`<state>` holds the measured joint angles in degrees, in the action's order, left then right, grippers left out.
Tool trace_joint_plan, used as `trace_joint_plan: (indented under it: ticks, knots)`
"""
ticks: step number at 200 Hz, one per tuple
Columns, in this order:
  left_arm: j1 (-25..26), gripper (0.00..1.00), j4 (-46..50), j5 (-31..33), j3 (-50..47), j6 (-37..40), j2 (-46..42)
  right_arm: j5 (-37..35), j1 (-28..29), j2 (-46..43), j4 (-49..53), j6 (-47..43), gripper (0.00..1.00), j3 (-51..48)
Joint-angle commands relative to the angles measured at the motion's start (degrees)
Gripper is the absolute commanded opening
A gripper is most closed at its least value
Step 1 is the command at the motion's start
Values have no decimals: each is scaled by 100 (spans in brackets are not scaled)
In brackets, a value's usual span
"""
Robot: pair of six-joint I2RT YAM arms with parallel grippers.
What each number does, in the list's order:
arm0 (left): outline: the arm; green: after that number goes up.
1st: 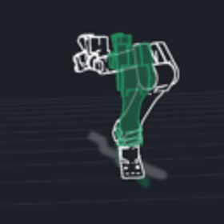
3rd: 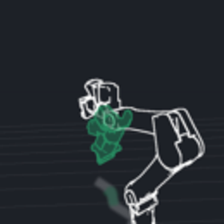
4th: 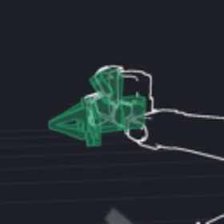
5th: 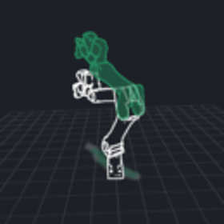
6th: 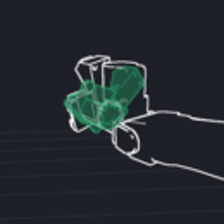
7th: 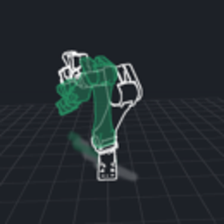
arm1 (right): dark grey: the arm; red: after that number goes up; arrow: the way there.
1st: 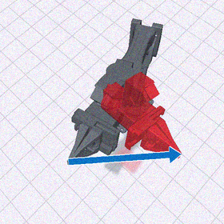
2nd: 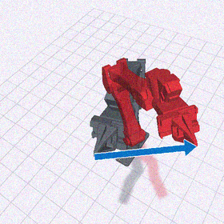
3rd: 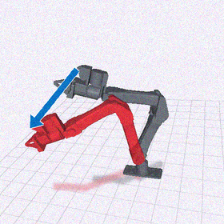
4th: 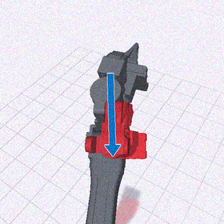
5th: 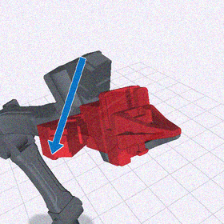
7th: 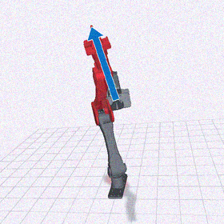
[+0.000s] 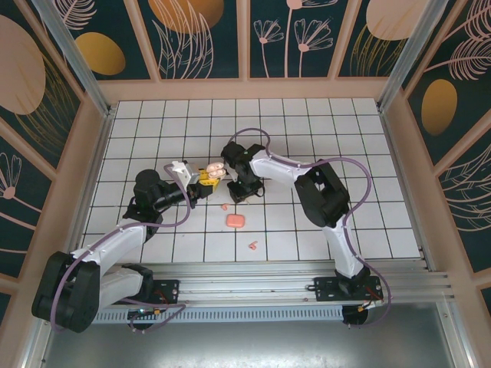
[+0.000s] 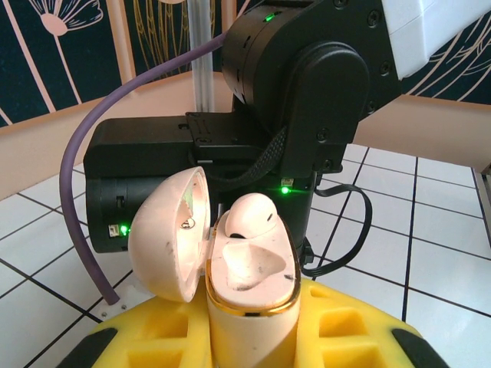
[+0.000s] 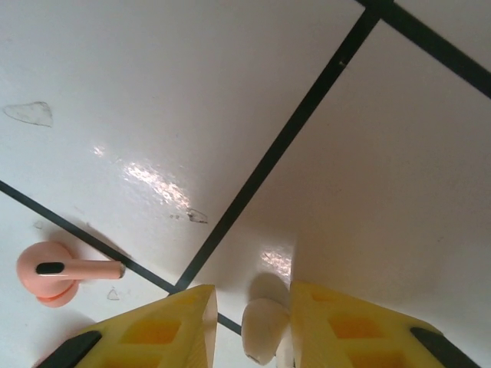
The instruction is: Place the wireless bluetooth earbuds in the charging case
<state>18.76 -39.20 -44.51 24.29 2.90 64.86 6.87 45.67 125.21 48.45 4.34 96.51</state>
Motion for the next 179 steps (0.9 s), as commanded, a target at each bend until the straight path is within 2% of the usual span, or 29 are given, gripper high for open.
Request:
trace_joint_plan:
  ticks: [1,115,179]
  knots:
    - [6,16,-114,-116,92,-110,-79,-254,65,127,262,-67,31,169]
    - [8,16,-12,-75,73,-26,-184,-499,74,127,90,144,24,-107]
    - [12,16,-77,-49,54,-51,-124,-673,59,-466,-399,534,21,-514]
